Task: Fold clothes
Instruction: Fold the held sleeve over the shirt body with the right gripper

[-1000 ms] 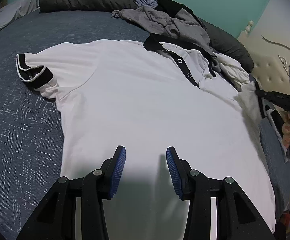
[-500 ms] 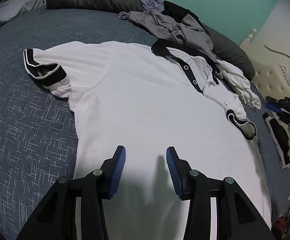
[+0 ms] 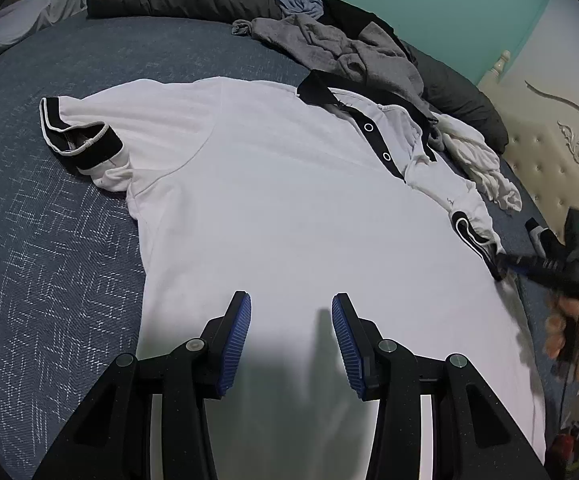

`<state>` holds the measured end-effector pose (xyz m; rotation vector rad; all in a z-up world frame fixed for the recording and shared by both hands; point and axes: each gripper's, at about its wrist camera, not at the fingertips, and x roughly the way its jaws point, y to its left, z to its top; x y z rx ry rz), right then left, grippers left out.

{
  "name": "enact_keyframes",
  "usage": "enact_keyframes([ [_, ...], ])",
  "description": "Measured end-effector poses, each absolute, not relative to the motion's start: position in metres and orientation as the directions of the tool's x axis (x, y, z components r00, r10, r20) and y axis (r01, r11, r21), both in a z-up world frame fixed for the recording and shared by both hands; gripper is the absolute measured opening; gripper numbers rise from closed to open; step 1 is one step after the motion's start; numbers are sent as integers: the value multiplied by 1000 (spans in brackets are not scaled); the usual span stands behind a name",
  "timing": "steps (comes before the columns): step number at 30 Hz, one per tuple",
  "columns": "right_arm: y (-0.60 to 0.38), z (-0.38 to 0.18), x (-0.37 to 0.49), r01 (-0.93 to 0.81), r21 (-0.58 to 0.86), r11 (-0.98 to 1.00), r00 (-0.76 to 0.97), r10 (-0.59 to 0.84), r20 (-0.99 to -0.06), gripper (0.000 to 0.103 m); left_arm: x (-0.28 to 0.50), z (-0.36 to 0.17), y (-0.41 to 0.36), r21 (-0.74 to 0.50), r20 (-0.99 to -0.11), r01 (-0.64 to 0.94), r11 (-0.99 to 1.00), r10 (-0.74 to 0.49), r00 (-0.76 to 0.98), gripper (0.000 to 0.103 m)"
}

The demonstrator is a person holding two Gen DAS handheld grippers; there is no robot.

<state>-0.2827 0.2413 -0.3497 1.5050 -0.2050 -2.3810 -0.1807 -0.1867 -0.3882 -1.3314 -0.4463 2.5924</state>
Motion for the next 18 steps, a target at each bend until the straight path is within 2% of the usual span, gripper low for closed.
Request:
enact_keyframes([
  [5,242,-347,-270,212,310,-927,-383,-370,-846,18,-181,-388,-186,-347,-756,-38,-937,304,-580,46],
  [11,256,-316,-277,186,324,-927,-504,-373,-779,18,-181,-388,-184,-344,-757,-38,-938,301,-580,46],
  [18,245,-364,-280,160,314,-936,-419,-353,-837,18,-185,-388,-178,-344,-757,-49,-938,308,-576,46],
])
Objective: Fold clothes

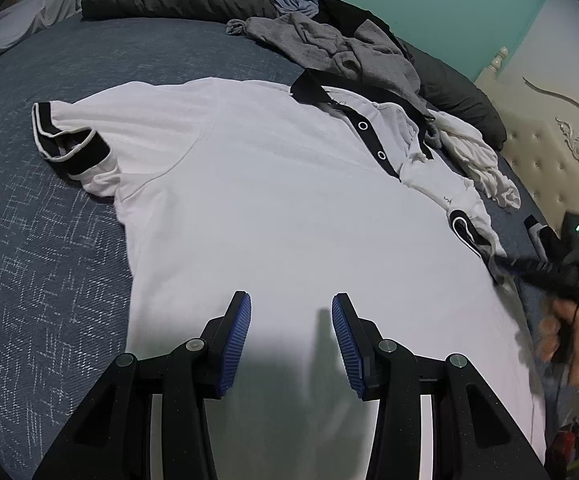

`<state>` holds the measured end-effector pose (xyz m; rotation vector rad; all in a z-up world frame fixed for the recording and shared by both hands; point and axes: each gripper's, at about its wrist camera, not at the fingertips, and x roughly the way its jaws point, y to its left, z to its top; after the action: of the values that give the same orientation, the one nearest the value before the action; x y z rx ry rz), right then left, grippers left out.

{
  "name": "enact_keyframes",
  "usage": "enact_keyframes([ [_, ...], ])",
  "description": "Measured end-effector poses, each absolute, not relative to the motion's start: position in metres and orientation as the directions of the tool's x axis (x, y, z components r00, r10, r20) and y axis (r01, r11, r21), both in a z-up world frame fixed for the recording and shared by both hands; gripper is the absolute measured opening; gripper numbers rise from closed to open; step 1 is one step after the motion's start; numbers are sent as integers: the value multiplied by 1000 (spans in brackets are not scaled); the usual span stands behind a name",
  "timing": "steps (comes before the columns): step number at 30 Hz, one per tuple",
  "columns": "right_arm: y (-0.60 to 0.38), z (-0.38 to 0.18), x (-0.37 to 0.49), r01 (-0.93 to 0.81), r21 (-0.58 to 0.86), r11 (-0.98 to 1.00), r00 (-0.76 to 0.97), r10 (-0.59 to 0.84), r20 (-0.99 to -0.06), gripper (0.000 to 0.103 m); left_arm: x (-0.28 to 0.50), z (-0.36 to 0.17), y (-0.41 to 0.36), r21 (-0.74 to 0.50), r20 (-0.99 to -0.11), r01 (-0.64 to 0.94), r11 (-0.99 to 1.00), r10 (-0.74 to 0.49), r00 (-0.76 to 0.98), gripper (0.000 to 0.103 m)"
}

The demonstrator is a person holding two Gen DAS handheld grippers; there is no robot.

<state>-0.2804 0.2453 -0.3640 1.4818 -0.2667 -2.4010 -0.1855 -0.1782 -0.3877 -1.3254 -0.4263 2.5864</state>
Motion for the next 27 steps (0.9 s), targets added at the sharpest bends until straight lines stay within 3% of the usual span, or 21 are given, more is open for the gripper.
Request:
enact_keyframes([
  [7,252,-358,-267,162,304,-939,-487,-344,-803,19,-190,-381,-165,-341,-750,-74,-937,319,-580,46],
  [14,271,-343,-243,126,428,-895,-549,-422,-722,23,-204,-365,-117,-335,-741,-167,-927,369,-561,47],
  [16,267,-343,-237,128,419,-899,-552,-416,-723,37,-218,-367,-102,-335,-754,-181,-924,379,-537,49],
  [27,244,-356,-237,174,305,-937,-515,-350,-783,38,-313,-378,-8,-392,-798,-247,-886,461,-388,49],
])
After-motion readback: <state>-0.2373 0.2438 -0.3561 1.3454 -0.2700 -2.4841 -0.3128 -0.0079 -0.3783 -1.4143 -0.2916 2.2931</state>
